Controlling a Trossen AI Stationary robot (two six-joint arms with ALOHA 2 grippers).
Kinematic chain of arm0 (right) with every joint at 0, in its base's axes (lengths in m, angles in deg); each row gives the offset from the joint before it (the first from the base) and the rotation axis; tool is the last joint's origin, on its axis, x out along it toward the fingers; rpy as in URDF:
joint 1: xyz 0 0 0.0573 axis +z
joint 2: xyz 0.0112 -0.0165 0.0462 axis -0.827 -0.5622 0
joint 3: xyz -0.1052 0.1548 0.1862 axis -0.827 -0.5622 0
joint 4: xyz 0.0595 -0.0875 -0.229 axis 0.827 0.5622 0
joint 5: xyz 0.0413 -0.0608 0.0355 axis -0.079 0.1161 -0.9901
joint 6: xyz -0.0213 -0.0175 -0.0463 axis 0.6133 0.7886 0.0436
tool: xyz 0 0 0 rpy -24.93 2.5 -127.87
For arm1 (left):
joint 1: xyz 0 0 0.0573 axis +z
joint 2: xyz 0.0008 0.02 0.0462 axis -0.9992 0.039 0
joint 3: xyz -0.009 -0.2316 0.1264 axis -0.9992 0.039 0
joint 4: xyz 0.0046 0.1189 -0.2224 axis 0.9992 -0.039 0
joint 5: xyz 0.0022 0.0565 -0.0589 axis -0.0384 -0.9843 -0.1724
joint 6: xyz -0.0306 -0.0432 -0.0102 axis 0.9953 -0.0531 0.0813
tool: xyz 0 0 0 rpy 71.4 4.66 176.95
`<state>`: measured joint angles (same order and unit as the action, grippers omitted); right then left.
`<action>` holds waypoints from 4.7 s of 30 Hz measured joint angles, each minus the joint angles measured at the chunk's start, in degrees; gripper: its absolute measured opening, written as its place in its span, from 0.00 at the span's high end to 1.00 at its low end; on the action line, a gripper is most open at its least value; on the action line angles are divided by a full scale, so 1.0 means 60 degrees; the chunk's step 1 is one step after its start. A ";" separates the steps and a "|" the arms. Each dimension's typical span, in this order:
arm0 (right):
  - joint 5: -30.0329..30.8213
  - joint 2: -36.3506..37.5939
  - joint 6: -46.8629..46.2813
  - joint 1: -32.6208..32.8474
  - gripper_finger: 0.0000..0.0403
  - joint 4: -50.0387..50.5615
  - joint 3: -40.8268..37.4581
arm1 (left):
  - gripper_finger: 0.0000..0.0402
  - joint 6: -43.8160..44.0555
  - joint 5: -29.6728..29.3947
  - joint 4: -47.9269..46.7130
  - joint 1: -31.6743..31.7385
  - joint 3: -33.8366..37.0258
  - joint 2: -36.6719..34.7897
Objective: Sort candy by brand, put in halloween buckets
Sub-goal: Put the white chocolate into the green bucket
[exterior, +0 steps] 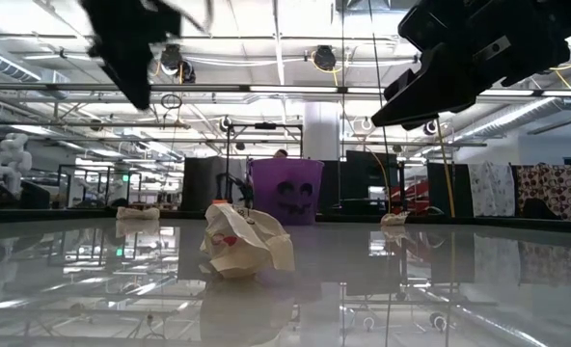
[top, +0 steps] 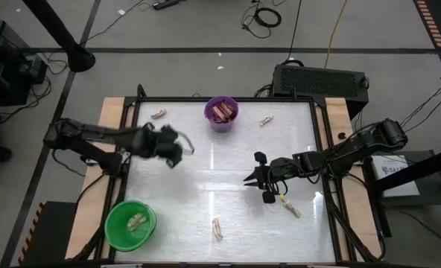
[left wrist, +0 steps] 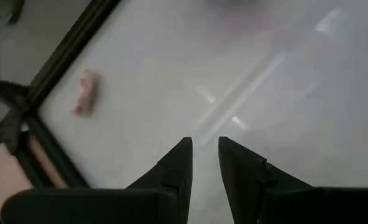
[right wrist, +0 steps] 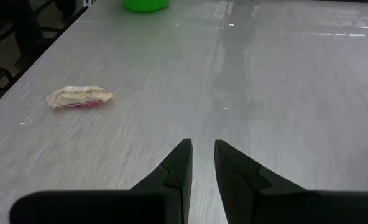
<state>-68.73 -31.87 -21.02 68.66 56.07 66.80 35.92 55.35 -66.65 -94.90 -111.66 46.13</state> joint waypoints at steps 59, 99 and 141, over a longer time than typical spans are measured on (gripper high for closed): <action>-0.0044 -0.0004 0.0501 -0.0525 0.85 0.1138 0.0004 | 0.50 -0.6492 0.0736 0.4085 0.8829 0.0005 0.4648; -0.0044 -0.0004 0.0415 -0.0524 0.85 0.1067 0.0004 | 0.50 -0.7375 -0.0330 0.3254 0.9008 0.0791 0.4956; -0.0040 -0.0004 0.0604 -0.0525 0.85 0.1075 0.0003 | 0.99 -0.7476 0.1911 -0.0003 0.8177 -0.0175 0.4087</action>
<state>-68.97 -31.89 -17.40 65.51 62.52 66.82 -8.93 66.82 -66.67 -45.84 -112.71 70.65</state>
